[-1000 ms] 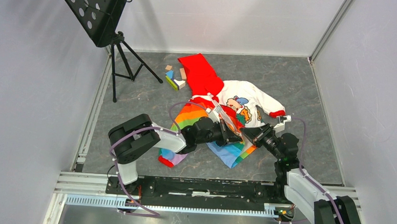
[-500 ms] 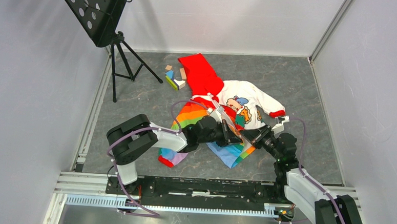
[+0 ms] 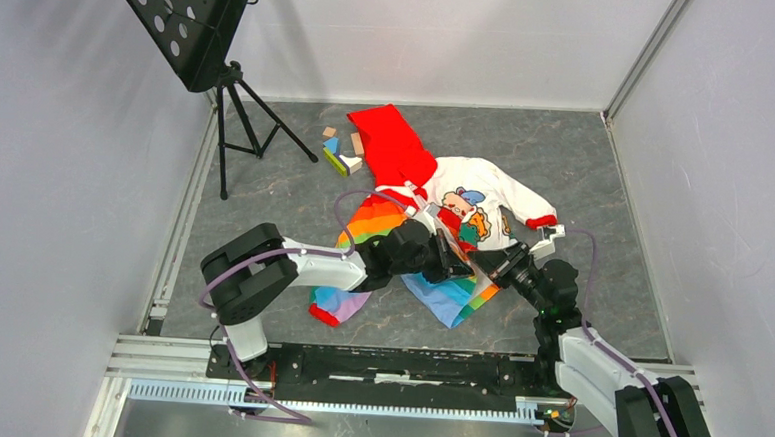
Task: Zip up the jacket
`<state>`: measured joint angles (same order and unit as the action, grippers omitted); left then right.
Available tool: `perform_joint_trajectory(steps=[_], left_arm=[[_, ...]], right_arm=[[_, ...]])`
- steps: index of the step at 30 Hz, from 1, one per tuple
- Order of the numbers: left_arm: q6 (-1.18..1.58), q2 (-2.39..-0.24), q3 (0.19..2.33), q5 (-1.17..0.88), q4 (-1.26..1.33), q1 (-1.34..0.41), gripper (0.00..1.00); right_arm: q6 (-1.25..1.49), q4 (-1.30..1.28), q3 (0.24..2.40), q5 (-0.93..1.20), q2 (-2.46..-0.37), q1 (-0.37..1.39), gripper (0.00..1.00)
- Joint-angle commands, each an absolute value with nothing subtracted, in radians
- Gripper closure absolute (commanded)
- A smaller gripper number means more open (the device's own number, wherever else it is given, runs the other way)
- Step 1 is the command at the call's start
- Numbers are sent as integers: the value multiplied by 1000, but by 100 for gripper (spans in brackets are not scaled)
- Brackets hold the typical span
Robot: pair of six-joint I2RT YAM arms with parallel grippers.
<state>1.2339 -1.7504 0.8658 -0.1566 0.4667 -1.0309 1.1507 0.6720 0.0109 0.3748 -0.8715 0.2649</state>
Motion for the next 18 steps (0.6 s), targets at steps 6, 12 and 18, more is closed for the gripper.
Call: perform_joint_trajectory(steps=[6,12,18], left_arm=[[1223,-1738,875,-176,512,-1044,98],[1205,-1762,898,-188,440,-1049,98],[1220,-1821,917,-225,428,-1049,98]], right_arm=[[1125,671,-356,340,-873,274,100],[1119,637,-347,342,-865,275,100],[1080,432,-299,297,-788,275,99]])
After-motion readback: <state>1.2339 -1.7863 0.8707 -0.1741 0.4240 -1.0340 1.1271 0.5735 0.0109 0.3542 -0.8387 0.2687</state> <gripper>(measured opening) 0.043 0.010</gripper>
